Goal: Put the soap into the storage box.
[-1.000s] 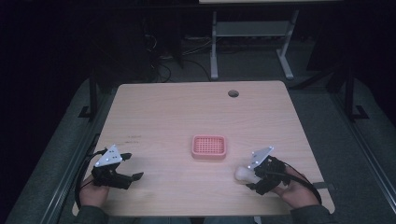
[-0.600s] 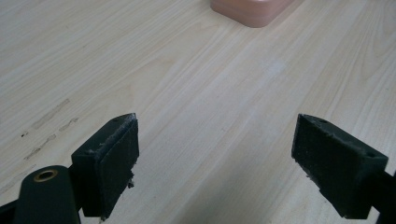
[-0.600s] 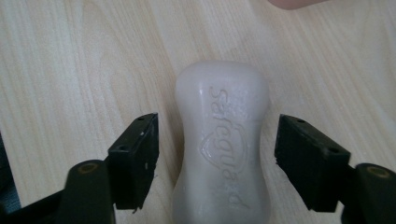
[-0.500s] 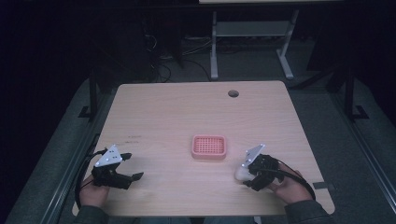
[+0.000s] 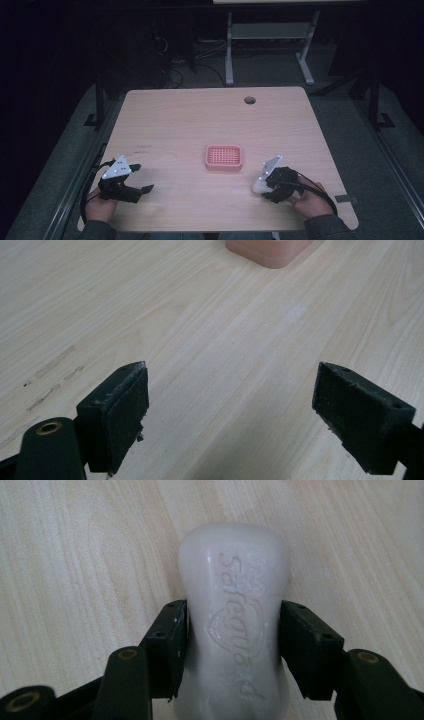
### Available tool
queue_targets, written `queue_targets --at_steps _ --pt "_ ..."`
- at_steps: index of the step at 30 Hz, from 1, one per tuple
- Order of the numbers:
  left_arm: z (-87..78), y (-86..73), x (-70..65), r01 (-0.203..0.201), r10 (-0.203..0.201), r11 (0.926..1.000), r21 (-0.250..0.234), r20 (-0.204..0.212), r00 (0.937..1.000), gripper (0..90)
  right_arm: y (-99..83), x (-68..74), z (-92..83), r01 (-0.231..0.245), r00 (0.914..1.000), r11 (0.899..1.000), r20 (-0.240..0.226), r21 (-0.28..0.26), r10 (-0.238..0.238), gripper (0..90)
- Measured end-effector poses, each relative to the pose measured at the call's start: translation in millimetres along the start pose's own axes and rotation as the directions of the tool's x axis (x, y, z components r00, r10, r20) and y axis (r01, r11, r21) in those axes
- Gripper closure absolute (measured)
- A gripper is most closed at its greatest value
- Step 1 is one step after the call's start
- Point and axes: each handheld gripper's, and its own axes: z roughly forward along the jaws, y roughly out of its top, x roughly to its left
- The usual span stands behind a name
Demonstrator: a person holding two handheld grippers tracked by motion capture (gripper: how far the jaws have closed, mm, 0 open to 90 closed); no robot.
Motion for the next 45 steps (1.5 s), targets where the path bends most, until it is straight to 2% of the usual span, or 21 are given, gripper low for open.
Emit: queue_targets --at_steps 14,26,29,35,36,38,45 --pt "1.2 -0.2 -0.4 0.002 -0.002 1.0 0.0 0.003 1.0 14.8 2.9 -3.3 1.8 0.016 0.9995 1.0 -0.028 0.018 -0.015 46.8" --pt "1.4 -0.1 -1.1 0.009 -0.009 0.9999 -0.007 0.007 0.9999 14.8 4.4 -7.6 4.8 0.001 0.9985 1.0 -0.054 0.029 0.0 47.5" --pt "0.9 -0.1 -0.4 0.002 -0.002 1.0 -0.001 0.007 1.0 14.8 5.1 -6.7 4.3 0.018 0.9987 0.999 -0.047 0.032 -0.017 48.7" --pt "0.3 -0.1 -0.4 0.005 -0.005 1.0 -0.001 0.005 1.0 14.8 4.5 -8.8 4.2 0.021 0.998 0.999 -0.06 0.024 -0.019 49.1" --pt "0.1 -0.2 -0.7 0.005 -0.005 1.0 -0.003 0.007 1.0 14.8 4.4 -8.8 3.8 0.005 0.9979 1.0 -0.065 0.021 -0.003 49.2" --pt "-0.1 -0.3 -0.5 0.006 -0.006 1.0 -0.006 0.006 1.0 14.8 4.6 -8.8 3.7 0.004 0.9976 1.0 -0.069 0.019 -0.003 49.2" --pt "0.1 -0.3 -0.3 0.01 -0.01 0.9999 -0.007 0.006 0.9999 14.8 9.8 -11.3 -0.9 0.02 0.9972 1.0 -0.072 -0.015 -0.021 49.2"
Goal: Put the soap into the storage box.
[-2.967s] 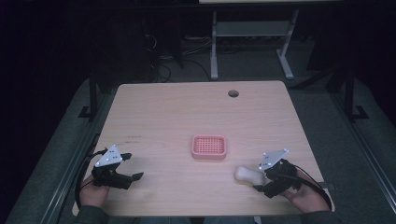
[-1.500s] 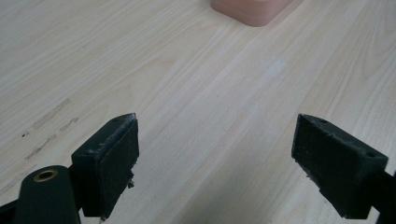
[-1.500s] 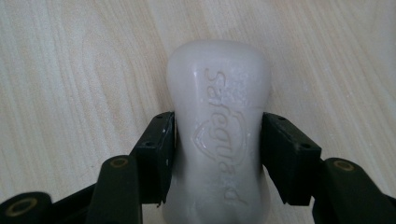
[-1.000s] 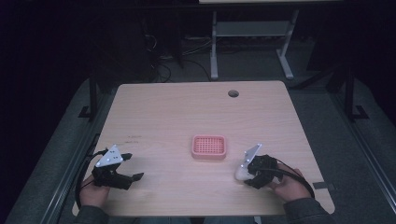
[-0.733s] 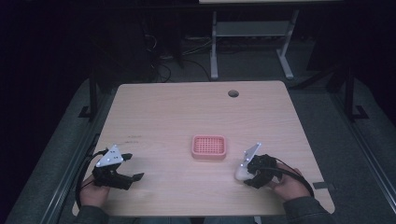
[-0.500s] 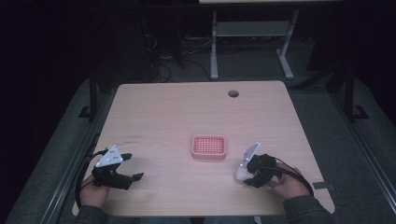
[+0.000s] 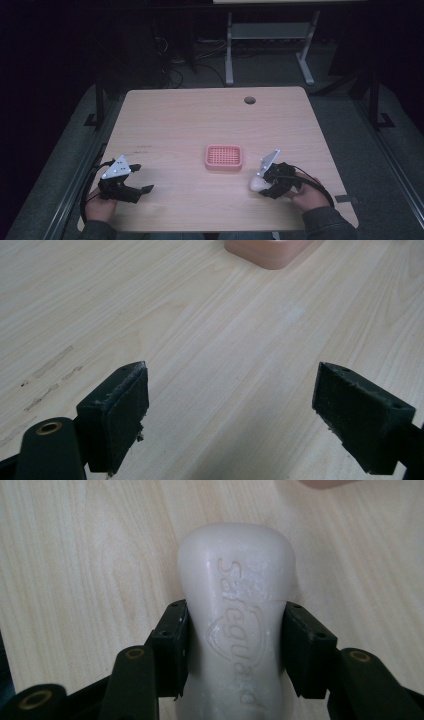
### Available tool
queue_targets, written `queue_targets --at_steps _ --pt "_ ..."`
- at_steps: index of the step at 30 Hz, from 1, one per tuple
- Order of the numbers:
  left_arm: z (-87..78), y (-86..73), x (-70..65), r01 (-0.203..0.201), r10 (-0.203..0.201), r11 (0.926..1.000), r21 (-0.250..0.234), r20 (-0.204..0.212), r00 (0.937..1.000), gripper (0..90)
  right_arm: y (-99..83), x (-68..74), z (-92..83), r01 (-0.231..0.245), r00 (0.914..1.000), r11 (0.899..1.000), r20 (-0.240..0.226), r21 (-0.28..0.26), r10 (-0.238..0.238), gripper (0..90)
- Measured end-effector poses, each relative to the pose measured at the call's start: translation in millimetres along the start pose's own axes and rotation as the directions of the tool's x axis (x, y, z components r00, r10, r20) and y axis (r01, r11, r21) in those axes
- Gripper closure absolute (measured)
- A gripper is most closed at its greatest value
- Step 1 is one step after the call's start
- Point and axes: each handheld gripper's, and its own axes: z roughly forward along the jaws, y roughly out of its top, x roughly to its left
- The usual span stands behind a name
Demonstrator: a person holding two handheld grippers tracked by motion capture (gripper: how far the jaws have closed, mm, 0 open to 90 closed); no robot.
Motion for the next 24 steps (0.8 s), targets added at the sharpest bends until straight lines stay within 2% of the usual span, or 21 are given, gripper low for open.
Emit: queue_targets --at_steps 11,17,20,24 --pt "0.4 -0.4 0.2 0.008 -0.008 0.9999 -0.008 0.001 1.0 14.8 10.2 -10.6 -6.4 0.006 0.9999 1.0 -0.011 -0.026 -0.006 49.2" --pt "0.4 -0.2 -0.2 0.008 -0.008 1.0 -0.004 0.003 1.0 14.8 17.1 -16.7 -8.6 0.018 0.9998 1.0 -0.013 -0.004 -0.018 49.2" --pt "0.3 -0.2 -0.4 0.008 -0.008 1.0 -0.006 0.003 1.0 14.8 18.2 -21.1 -9.4 0.017 0.9996 1.0 -0.02 -0.019 -0.017 49.2" --pt "0.7 -0.1 0.1 0.0 0.0 1.0 -0.005 0.003 1.0 14.8 20.0 -25.7 -9.6 0.013 0.9996 1.0 -0.024 -0.013 -0.014 49.2"
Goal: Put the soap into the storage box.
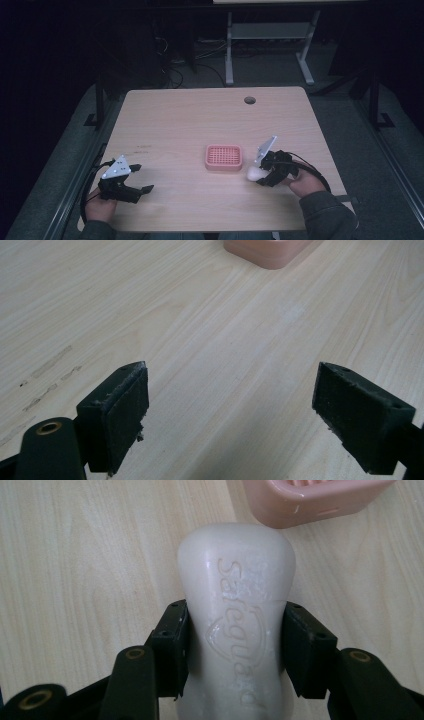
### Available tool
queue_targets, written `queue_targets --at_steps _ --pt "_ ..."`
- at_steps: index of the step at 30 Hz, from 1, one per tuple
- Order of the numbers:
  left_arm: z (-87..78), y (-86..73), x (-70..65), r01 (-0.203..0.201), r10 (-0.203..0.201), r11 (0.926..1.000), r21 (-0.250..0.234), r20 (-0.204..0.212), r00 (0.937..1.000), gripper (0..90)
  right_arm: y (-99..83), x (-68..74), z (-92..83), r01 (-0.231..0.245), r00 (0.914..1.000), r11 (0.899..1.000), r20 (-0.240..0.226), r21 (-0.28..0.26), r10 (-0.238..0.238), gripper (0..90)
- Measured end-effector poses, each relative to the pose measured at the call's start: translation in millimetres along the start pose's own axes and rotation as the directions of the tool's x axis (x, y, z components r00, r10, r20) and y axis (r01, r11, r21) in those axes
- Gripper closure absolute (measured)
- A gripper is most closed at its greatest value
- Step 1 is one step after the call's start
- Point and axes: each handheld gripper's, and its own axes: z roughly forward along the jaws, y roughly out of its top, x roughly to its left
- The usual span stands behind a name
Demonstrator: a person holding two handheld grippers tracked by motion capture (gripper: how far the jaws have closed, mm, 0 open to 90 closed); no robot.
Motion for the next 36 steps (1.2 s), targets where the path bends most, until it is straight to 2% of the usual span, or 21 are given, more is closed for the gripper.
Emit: queue_targets --at_steps 14,20,23,34,36 --pt "-0.4 0.3 -0.3 -0.002 0.002 1.0 0.004 0.002 1.0 14.8 11.4 -14.4 -2.1 0.006 0.9999 1.0 -0.008 0.005 -0.006 49.2" --pt "-0.8 0.4 0.0 -0.001 0.001 1.0 0.002 0.0 1.0 14.8 15.6 -16.8 -1.4 0.018 0.9997 1.0 -0.015 0.005 -0.018 49.2" --pt "-0.8 0.3 -0.2 0.004 -0.004 1.0 -0.002 -0.002 1.0 14.8 16.3 -19.7 -1.1 0.01 0.9996 1.0 -0.025 -0.011 -0.011 49.2" --pt "-0.9 0.3 -0.2 0.005 -0.005 1.0 -0.004 -0.001 1.0 14.8 17.9 -24.3 1.9 0.002 0.9993 1.0 -0.038 -0.013 -0.002 49.2" --pt "-0.8 0.4 0.0 0.002 -0.002 1.0 -0.003 -0.001 1.0 14.8 20.8 -23.7 1.3 0.012 0.9993 1.0 -0.035 -0.009 -0.013 49.2"
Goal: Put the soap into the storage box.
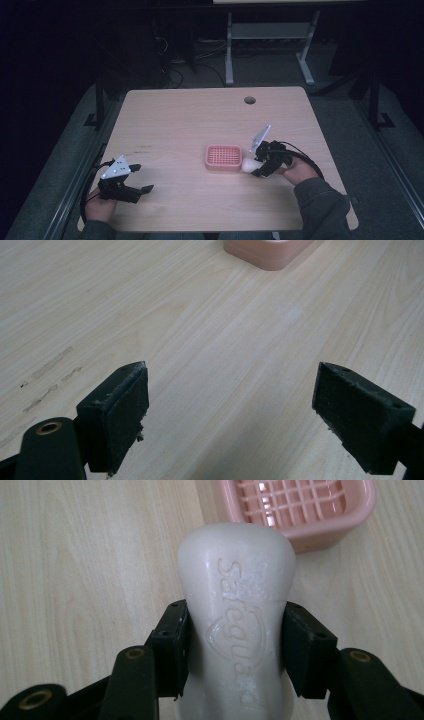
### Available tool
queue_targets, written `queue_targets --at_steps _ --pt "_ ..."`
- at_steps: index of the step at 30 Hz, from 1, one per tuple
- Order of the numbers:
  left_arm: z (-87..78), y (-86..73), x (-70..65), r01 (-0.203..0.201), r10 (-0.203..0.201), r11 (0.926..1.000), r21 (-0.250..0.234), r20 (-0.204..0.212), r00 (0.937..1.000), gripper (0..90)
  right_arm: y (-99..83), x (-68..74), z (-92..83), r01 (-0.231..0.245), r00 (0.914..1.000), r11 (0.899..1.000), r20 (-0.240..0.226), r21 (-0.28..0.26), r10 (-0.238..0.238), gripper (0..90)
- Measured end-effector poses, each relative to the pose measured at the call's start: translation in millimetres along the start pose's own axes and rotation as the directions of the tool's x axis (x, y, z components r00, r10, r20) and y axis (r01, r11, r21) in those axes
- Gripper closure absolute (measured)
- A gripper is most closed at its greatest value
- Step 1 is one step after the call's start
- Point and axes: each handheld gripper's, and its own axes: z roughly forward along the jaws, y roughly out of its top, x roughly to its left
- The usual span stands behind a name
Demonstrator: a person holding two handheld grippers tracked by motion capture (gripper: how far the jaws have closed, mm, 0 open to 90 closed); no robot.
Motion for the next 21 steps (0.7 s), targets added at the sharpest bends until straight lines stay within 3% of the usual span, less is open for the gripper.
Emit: queue_targets --at_steps 9,21 --pt "-1.3 -0.3 0.6 0.005 -0.005 1.0 -0.003 -0.001 1.0 14.8 21.5 -1.9 -7.8 0.043 0.999 0.999 0.008 -0.007 -0.043 49.2" --pt "-1.6 -0.1 0.4 0.003 -0.003 1.0 -0.006 -0.002 1.0 14.8 37.9 -9.2 -7.8 0.061 0.9981 0.998 0.007 -0.011 -0.061 49.2"
